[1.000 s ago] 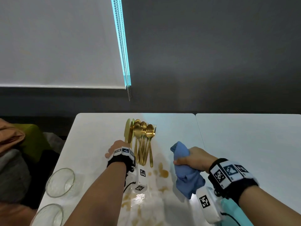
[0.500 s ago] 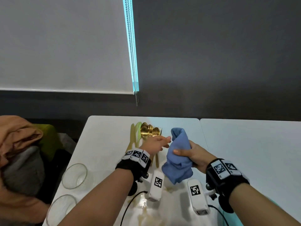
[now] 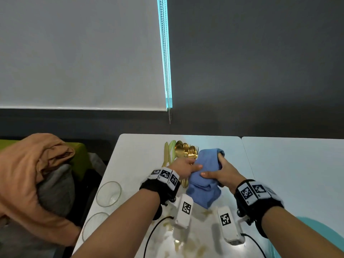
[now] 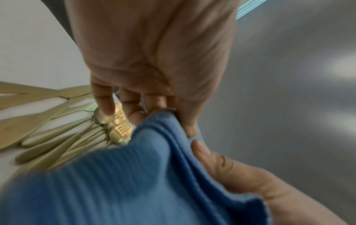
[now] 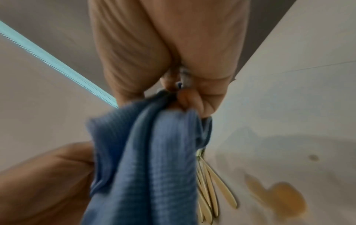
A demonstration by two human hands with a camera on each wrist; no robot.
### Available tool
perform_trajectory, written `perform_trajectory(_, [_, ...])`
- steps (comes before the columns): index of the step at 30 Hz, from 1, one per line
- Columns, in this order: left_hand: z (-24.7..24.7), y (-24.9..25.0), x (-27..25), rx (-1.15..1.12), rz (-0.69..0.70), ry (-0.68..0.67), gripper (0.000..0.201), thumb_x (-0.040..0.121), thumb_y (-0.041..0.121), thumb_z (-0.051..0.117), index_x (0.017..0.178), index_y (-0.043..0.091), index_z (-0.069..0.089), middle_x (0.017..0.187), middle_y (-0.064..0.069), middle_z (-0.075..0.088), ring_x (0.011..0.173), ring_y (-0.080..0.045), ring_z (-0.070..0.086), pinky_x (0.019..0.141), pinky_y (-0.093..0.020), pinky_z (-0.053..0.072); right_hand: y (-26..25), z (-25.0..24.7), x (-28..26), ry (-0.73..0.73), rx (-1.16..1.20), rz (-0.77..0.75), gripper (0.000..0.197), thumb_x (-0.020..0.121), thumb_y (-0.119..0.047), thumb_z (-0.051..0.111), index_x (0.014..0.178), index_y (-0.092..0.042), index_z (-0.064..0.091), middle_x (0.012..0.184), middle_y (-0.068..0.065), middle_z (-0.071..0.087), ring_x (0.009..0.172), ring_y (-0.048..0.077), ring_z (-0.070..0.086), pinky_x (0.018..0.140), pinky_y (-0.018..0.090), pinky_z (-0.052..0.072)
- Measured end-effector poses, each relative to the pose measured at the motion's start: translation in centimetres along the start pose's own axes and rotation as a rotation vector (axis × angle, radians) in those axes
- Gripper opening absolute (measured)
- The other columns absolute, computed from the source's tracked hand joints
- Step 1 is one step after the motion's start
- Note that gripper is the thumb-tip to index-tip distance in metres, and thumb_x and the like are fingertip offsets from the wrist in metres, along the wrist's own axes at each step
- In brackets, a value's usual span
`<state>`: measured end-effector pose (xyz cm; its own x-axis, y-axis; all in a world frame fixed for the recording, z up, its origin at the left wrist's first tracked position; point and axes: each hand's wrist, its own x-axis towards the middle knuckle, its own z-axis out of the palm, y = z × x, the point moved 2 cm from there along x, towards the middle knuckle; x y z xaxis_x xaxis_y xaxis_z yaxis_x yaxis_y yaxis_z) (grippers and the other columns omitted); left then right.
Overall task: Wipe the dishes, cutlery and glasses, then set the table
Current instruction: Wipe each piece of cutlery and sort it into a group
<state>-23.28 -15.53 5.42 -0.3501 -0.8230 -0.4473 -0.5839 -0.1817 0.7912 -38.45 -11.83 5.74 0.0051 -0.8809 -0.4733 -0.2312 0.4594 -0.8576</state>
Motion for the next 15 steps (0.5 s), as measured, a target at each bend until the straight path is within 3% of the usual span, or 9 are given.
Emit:
perform_trajectory(2, [-1.5, -0.3, 0.6, 0.051, -0.044, 0.095, 0.033, 0.094, 0.027, 0.055, 0.119, 0.007, 0.062, 0.121, -0.016, 0.064, 0.110, -0.030, 0.060, 0.097, -0.035, 0.048, -0.2, 0.1, 0.1, 0.045, -0.088, 0.029, 0.095, 0.076, -0.019, 0.077, 0.148, -0.025, 0.014, 0.108, 0.010, 0.054, 0.070, 0.016, 0.054, 0.052, 0.022, 0.043])
perform_trajectory(5, [-5.3, -1.1, 1.7, 0.121, -0.147, 0.283, 0.038, 0.095, 0.028, 0.052, 0.125, 0.005, 0.056, 0.127, -0.015, 0.060, 0.116, -0.032, 0.056, 0.097, -0.034, 0.044, 0.0, -0.7, 0.3, 0.128, -0.148, 0.103, 0.097, 0.082, -0.028, 0.070, 0.150, -0.025, 0.001, 0.113, 0.009, 0.053, 0.076, 0.018, 0.058, 0.061, 0.024, 0.048])
perform_trajectory(8, [-9.7, -1.9, 2.5, 0.106, -0.262, 0.447, 0.043, 0.097, 0.028, 0.047, 0.132, 0.003, 0.049, 0.133, -0.018, 0.054, 0.122, -0.034, 0.051, 0.101, -0.037, 0.040, 0.6, -2.2, 0.3, 0.203, -0.163, 0.140, 0.090, 0.084, -0.027, 0.068, 0.150, -0.024, 0.007, 0.108, 0.009, 0.059, 0.086, 0.020, 0.063, 0.069, 0.028, 0.051])
perform_trajectory(12, [-14.0, -4.6, 2.6, 0.308, -0.416, 0.513, 0.043, 0.099, 0.023, 0.042, 0.138, 0.003, 0.041, 0.142, -0.018, 0.043, 0.130, -0.034, 0.043, 0.108, -0.037, 0.036, 1.6, -4.1, -0.3, 0.242, -0.137, 0.165, 0.080, 0.085, -0.022, 0.066, 0.149, -0.021, 0.017, 0.100, 0.006, 0.059, 0.080, 0.022, 0.061, 0.062, 0.027, 0.046])
perform_trajectory(14, [-14.7, -5.4, 2.8, 0.433, -0.445, 0.478, 0.040, 0.098, 0.015, 0.041, 0.135, 0.002, 0.043, 0.138, -0.015, 0.046, 0.128, -0.033, 0.045, 0.102, -0.033, 0.038, 2.3, -4.7, -0.5, 0.242, -0.134, 0.186, 0.069, 0.086, -0.021, 0.066, 0.144, -0.017, 0.029, 0.102, 0.006, 0.057, 0.074, 0.021, 0.059, 0.060, 0.027, 0.045])
perform_trajectory(15, [-14.7, -6.1, 3.1, 0.455, -0.468, 0.456, 0.037, 0.096, 0.013, 0.042, 0.132, 0.003, 0.045, 0.130, -0.013, 0.052, 0.120, -0.033, 0.051, 0.093, -0.031, 0.040, 2.6, -4.9, -0.5, 0.241, -0.133, 0.199, 0.063, 0.085, -0.021, 0.066, 0.141, -0.017, 0.036, 0.105, 0.007, 0.057, 0.071, 0.020, 0.058, 0.059, 0.027, 0.044])
